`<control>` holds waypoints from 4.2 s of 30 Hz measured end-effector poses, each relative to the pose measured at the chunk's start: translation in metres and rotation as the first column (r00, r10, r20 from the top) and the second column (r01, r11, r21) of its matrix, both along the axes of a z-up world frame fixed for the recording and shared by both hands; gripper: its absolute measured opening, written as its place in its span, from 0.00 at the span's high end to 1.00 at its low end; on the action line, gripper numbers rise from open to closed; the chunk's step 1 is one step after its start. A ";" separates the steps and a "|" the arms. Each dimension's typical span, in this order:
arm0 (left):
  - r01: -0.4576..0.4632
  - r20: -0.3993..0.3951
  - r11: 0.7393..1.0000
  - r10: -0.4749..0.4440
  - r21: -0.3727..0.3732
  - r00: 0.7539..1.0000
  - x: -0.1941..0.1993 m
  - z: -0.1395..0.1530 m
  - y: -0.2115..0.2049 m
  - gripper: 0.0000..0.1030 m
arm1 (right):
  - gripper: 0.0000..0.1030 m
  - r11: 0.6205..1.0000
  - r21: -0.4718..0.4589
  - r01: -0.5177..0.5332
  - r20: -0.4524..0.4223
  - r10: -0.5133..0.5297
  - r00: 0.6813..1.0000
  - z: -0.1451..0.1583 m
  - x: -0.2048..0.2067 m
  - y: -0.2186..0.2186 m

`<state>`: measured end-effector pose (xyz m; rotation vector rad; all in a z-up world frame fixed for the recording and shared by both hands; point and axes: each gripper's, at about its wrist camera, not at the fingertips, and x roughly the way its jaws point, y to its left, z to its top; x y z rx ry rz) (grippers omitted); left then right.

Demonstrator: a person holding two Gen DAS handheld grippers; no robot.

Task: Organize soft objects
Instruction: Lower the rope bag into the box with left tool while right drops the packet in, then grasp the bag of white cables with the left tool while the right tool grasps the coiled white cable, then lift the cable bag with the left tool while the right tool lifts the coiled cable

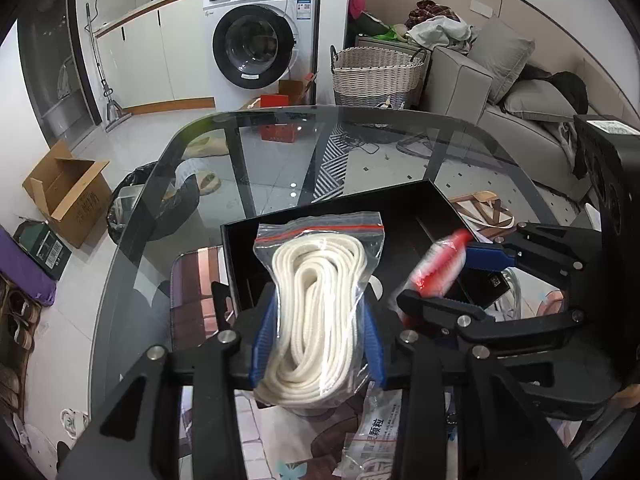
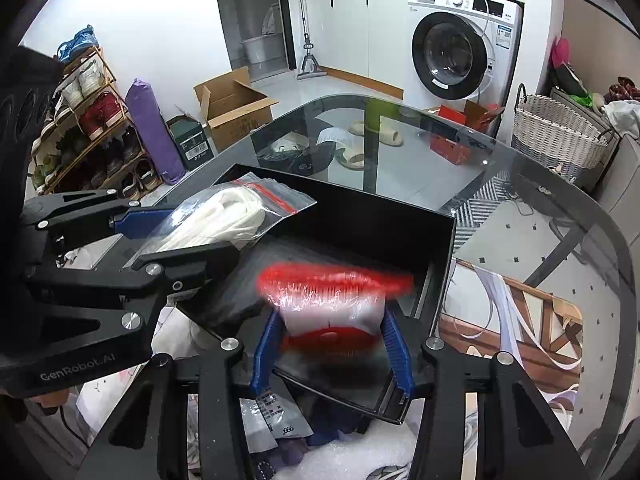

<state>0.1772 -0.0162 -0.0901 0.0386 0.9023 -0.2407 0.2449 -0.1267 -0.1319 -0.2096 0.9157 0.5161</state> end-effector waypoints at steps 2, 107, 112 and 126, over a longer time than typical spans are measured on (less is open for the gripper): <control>-0.010 0.000 1.000 0.010 0.003 1.000 -0.001 0.000 0.001 0.58 | 0.52 1.000 -0.009 -0.007 -0.004 0.007 1.000 0.003 -0.001 0.002; 0.173 0.235 0.980 -0.191 0.094 0.953 -0.131 0.039 -0.004 0.69 | 0.73 0.991 0.060 -0.123 0.015 0.122 0.992 0.047 -0.132 -0.061; 0.121 0.469 0.991 -0.137 0.065 0.872 -0.159 0.079 0.003 0.69 | 0.73 0.973 0.162 -0.167 0.278 0.117 0.953 0.100 -0.152 -0.061; 0.023 0.655 1.000 -0.015 -0.004 0.756 -0.197 0.106 0.034 0.69 | 0.73 0.946 0.221 -0.239 0.640 0.045 0.767 0.149 -0.222 -0.060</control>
